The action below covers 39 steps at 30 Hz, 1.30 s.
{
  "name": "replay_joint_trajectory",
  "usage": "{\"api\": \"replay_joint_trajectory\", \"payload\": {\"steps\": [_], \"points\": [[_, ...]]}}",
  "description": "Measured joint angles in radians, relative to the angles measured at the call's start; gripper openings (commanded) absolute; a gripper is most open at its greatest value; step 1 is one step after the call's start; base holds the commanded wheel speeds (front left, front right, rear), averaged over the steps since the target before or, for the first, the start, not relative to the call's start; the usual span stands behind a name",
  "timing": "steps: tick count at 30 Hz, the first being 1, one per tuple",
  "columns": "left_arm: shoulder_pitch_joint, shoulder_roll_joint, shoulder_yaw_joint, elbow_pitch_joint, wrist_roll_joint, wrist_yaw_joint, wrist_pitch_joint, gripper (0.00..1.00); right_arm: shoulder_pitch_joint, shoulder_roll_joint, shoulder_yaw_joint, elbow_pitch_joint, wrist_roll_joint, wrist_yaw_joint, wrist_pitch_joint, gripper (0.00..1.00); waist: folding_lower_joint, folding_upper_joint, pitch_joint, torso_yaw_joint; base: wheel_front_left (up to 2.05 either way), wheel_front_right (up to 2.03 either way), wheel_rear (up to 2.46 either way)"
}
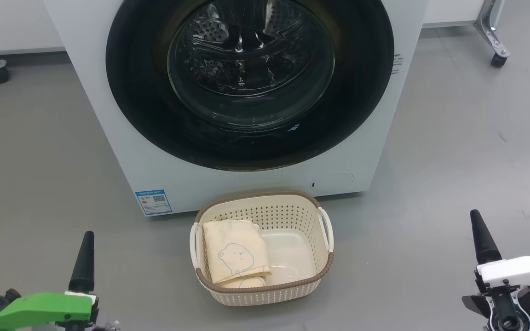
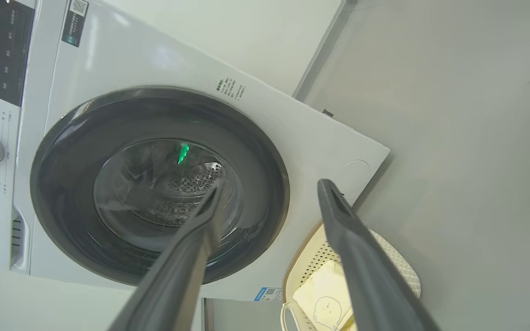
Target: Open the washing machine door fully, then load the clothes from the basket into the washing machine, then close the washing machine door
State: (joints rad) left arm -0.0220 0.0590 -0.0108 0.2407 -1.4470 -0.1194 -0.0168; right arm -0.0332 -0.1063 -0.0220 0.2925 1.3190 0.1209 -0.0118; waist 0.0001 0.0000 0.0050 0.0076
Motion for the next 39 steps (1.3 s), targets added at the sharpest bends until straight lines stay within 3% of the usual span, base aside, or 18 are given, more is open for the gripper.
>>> {"api": "replay_joint_trajectory", "payload": {"steps": [10,24,39], "points": [[-0.002,0.040,-0.047,-0.003,0.129,0.000,-0.047,1.00,-0.023,-0.049,0.059,0.006,-0.172,-0.002,-0.045,1.00,0.0000,0.0000,-0.001,0.002,0.00,0.00,0.00],[-0.021,0.091,-0.102,-0.004,0.392,0.001,-0.100,1.00,-0.048,-0.103,0.147,0.011,-0.425,-0.048,-0.098,1.00,0.0000,0.0000,-0.001,0.007,0.00,0.00,0.00],[-0.030,0.126,-0.168,-0.025,0.719,0.065,-0.153,1.00,-0.068,-0.140,0.256,0.019,-0.683,-0.106,-0.154,1.00,-0.0001,0.0000,0.000,0.010,0.00,0.00,0.00]]}}
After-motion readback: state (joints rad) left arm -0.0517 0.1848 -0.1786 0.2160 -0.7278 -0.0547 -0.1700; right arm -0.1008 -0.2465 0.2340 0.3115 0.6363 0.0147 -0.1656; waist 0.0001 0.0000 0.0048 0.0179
